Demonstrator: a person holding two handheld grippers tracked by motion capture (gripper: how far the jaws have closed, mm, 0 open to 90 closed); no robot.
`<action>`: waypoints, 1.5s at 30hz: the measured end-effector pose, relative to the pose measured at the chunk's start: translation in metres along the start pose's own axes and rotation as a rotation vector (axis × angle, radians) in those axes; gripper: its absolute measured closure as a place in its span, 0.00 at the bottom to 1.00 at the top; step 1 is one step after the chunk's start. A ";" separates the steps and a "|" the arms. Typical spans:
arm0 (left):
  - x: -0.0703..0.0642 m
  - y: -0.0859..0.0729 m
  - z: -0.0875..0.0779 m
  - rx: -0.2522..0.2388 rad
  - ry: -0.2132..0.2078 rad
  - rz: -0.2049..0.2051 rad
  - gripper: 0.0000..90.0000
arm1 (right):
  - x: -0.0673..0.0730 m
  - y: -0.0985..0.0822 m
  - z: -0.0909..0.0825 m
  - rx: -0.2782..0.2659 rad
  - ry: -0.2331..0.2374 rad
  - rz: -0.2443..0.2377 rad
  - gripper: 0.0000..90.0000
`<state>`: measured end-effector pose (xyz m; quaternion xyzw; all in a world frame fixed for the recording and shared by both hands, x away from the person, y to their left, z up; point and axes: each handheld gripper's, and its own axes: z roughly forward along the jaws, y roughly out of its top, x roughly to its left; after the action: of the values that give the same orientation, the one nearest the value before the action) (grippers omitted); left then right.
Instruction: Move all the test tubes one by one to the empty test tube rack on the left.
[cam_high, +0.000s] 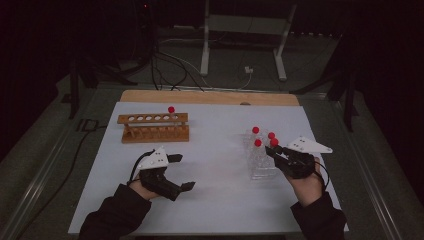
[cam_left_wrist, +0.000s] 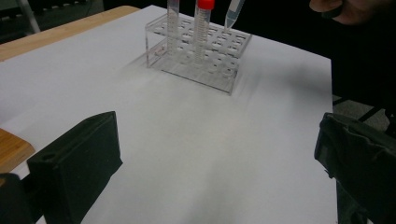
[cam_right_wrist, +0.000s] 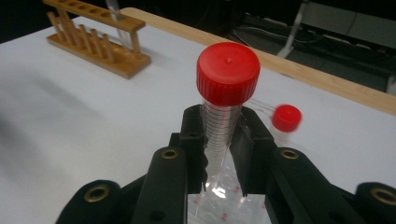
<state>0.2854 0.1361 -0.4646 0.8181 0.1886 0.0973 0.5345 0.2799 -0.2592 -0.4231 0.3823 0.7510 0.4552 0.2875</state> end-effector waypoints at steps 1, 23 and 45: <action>0.000 0.000 0.000 -0.001 0.000 0.000 0.01 | 0.002 0.001 0.000 0.001 0.011 -0.002 0.84; -0.004 0.008 0.000 -0.005 -0.030 0.012 0.01 | 0.046 -0.008 0.029 0.068 0.174 -0.054 0.84; -0.015 0.042 0.014 0.013 -0.122 0.082 0.02 | 0.079 -0.013 0.041 0.108 0.288 -0.109 0.84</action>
<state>0.2857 0.1031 -0.4310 0.8330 0.1228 0.0678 0.5352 0.2644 -0.1780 -0.4586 0.2868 0.8273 0.4481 0.1803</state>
